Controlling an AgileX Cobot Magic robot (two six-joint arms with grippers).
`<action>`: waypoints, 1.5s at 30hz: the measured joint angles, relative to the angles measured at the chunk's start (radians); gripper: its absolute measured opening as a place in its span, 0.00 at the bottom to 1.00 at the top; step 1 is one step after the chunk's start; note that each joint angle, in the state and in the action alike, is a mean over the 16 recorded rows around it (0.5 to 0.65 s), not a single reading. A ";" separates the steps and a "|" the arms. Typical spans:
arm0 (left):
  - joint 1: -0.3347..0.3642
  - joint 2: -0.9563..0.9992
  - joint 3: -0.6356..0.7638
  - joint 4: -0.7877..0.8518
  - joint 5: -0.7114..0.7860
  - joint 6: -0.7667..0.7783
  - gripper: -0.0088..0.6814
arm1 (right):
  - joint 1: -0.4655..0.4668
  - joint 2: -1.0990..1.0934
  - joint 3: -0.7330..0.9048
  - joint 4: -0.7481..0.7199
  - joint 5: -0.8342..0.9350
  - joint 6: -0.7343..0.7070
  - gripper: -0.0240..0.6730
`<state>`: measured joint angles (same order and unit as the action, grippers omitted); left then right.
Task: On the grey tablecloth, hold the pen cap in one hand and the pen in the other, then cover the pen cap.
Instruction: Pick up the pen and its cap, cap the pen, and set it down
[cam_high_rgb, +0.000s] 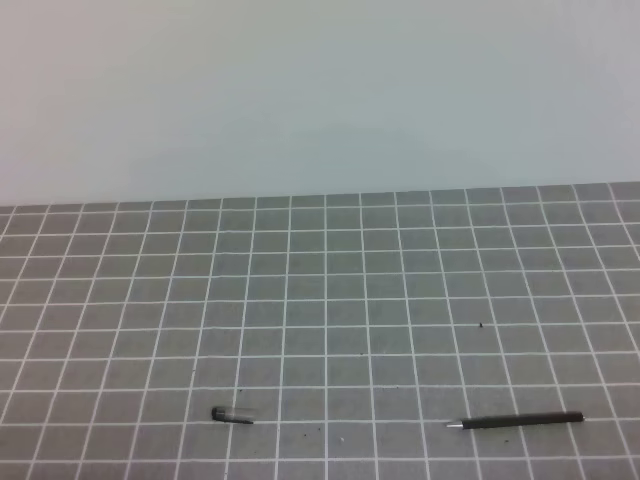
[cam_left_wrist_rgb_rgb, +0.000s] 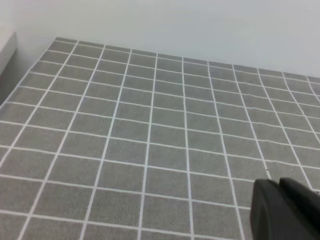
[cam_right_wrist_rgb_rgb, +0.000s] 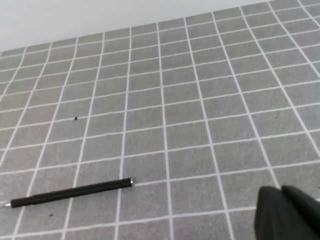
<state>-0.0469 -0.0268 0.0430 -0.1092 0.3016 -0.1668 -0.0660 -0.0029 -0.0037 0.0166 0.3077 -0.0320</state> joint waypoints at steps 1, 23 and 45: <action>0.000 0.000 0.000 0.000 0.000 0.000 0.01 | 0.000 0.000 0.000 0.000 0.000 0.000 0.05; 0.000 0.000 0.000 -0.109 -0.003 0.000 0.01 | 0.000 0.000 0.001 0.069 -0.004 0.050 0.05; 0.000 0.000 0.000 -0.837 -0.007 -0.013 0.01 | 0.000 0.000 0.006 0.835 -0.263 0.108 0.05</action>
<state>-0.0469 -0.0268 0.0430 -0.9459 0.2942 -0.1800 -0.0660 -0.0029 0.0026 0.8520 0.0443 0.0764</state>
